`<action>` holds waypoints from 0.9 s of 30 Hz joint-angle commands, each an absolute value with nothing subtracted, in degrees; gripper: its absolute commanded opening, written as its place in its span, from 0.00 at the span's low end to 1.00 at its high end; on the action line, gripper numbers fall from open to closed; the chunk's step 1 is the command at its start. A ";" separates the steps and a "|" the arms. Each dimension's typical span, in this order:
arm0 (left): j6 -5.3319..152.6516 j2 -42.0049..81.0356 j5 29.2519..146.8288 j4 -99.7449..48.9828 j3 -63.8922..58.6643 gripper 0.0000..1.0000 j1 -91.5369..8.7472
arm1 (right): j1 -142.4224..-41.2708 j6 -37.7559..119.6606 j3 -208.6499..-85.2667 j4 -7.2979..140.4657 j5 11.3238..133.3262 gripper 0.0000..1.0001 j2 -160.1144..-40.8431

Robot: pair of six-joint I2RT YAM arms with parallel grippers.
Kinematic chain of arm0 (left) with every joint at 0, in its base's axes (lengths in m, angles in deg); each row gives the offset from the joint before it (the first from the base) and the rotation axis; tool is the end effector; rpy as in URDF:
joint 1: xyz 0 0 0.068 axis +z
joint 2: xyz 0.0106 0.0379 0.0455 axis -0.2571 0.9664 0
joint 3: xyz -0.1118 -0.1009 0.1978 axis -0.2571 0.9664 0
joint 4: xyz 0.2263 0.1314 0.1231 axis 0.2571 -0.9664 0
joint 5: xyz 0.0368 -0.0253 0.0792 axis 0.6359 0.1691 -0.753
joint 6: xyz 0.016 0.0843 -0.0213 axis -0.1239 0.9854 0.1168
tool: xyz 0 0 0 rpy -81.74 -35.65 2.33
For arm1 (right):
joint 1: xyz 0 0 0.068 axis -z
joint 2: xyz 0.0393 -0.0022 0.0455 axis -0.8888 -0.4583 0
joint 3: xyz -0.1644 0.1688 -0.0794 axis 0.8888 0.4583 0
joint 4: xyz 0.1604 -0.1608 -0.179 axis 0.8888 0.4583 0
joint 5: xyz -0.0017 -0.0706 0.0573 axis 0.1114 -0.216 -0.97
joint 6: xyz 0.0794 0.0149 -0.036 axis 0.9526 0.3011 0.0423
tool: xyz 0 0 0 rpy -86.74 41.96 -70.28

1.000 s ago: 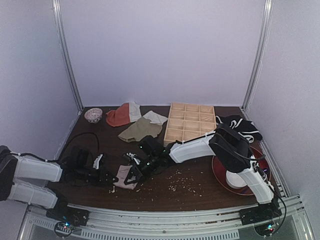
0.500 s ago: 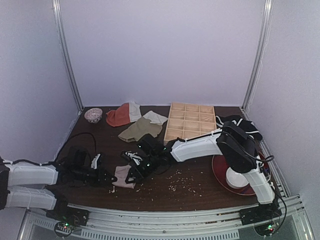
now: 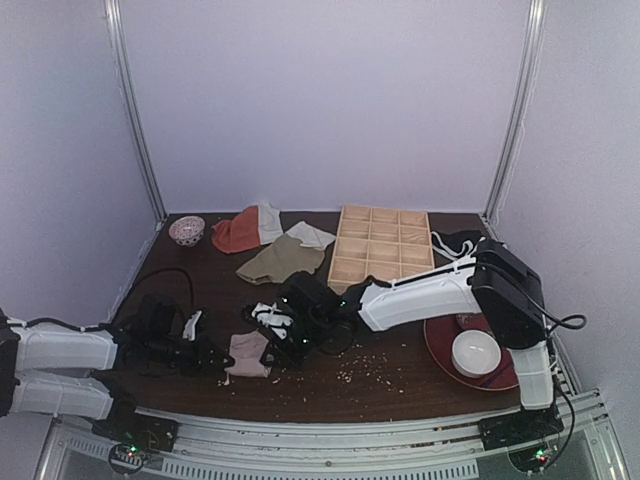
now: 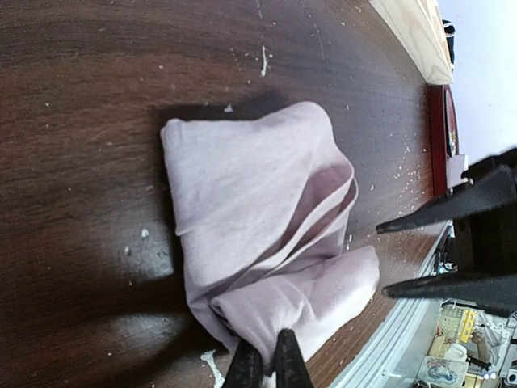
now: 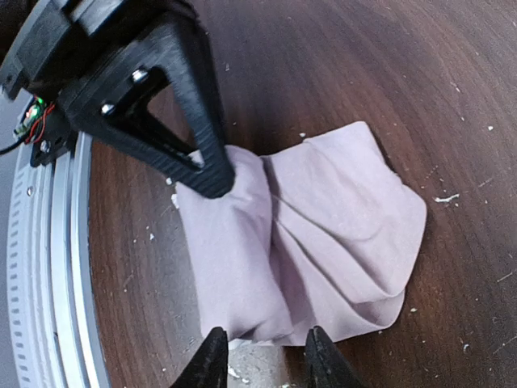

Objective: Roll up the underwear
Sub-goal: Roll the underwear at the center of the board.

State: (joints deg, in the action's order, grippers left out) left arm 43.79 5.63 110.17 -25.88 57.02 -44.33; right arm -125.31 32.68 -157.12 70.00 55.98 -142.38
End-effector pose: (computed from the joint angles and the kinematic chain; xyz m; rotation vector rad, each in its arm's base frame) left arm 0.1786 -0.1464 0.0515 0.0017 2.6059 -1.1597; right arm 0.2084 0.4716 0.0998 -1.4829 1.9307 1.0023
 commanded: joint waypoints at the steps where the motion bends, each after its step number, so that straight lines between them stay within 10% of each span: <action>1: 43.40 6.40 109.53 -25.27 56.99 0.00 -44.88 | -128.91 22.78 -151.13 62.18 63.86 0.33 -138.36; 27: 42.94 6.31 109.57 -25.04 57.16 0.00 -45.21 | -133.82 15.76 -148.35 57.47 75.68 0.41 -137.25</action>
State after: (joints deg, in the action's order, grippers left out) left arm 43.29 6.11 109.97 -25.83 57.02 -44.72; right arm -133.57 14.85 -151.38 57.19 74.67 -140.10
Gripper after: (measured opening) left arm 0.016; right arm 0.415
